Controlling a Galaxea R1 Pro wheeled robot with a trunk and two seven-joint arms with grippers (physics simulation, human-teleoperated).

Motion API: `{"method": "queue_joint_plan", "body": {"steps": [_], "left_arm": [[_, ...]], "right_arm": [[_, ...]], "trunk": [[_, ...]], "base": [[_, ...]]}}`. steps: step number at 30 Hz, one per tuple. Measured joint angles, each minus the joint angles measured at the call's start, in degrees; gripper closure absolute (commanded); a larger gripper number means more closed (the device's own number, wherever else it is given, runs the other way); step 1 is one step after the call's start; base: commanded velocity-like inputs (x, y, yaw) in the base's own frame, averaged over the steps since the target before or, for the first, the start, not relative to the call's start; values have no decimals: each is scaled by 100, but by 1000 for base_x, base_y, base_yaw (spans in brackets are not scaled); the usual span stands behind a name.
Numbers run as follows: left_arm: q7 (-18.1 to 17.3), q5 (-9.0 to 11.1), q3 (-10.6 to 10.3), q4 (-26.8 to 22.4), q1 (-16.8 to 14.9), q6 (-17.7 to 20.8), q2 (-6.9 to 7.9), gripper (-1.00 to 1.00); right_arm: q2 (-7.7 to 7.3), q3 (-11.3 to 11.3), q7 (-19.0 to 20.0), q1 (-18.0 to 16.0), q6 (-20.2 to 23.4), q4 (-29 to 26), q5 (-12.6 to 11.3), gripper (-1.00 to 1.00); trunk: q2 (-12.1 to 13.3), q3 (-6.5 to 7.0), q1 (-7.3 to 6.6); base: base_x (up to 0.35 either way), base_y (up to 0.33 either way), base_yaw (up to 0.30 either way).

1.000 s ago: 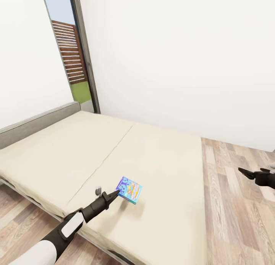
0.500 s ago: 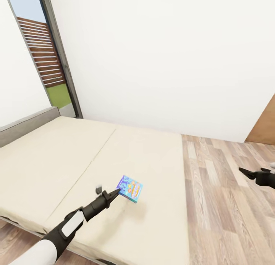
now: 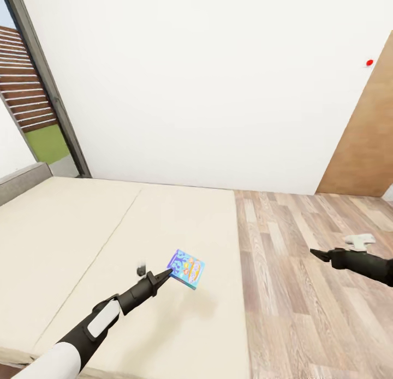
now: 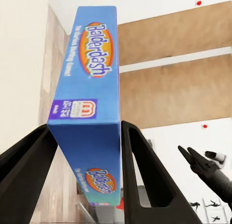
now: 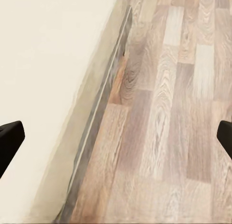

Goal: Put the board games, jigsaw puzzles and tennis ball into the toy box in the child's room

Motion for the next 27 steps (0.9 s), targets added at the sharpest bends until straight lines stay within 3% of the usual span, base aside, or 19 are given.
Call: {"method": "queue_joint_plan", "body": {"steps": [3,4,5,10,20,27], "left_arm": [[-12,-4,1,-6,14,-4,20,100],[-23,-2,1,-69,37,-4,31,100],[-24,-6,2,-93,43,-6,34,100],[-26,-14,8,-181,109,-6,56,100],[-15,4,28,-195,132,33,65,100],[-5,-12,10,-195,134,59,46,100]], "right_arm": [[76,710,-443,-8,77,455,12,-100],[283,1186,-1261,-13,114,817,-5,-100],[340,1273,-1417,-17,110,879,-1,-100],[466,1417,-1861,-27,91,1026,-64,-100],[485,1428,-1923,-29,86,1032,-80,-100],[486,1437,-1917,-13,83,892,-83,-100]], "trunk": [[120,54,-66],[161,71,-87],[200,90,-110],[401,180,-220],[802,359,-440],[804,360,-440]], "base": [[0,0,-293],[0,0,-293],[0,0,-293],[0,0,-293],[0,0,-293],[0,0,-243]]}}
